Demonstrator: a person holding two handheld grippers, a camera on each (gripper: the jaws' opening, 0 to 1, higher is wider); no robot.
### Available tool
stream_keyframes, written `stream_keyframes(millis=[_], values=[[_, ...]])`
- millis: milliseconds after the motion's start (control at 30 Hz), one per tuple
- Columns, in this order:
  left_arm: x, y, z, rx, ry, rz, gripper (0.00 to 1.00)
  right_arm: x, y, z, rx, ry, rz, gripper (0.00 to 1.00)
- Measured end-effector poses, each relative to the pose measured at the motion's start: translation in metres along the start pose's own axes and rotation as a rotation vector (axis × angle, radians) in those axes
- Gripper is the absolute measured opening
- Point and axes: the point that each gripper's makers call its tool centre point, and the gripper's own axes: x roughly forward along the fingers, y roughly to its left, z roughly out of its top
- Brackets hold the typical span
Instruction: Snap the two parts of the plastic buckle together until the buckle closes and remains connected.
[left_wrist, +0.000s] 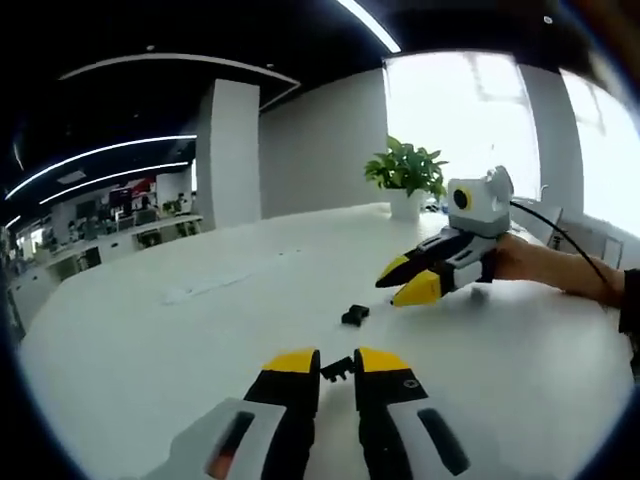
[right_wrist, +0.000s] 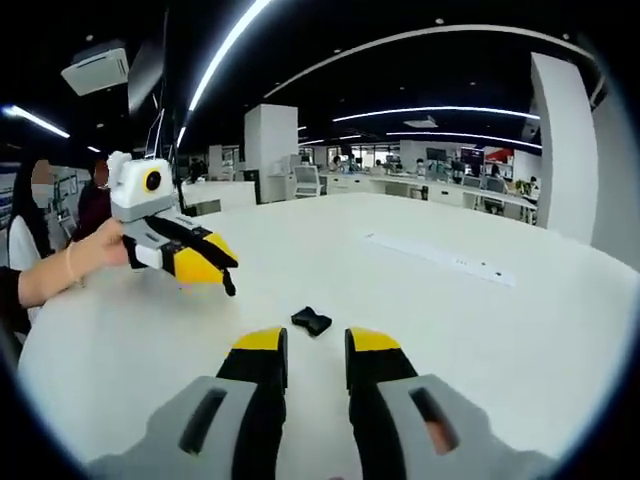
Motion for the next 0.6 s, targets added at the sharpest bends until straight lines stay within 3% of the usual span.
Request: stream_keyframes(millis=[400, 600], values=[[-0.026, -0.013, -0.014, 0.05, 0.045, -0.068, 0.12, 0.02, 0.009, -0.001, -0.091, 0.047, 0.043, 0.24], [-0.039, -0.023, -0.016, 0.075, 0.054, -0.119, 0.11, 0.028, 0.005, -0.004, -0.069, 0.053, 0.066, 0.24]])
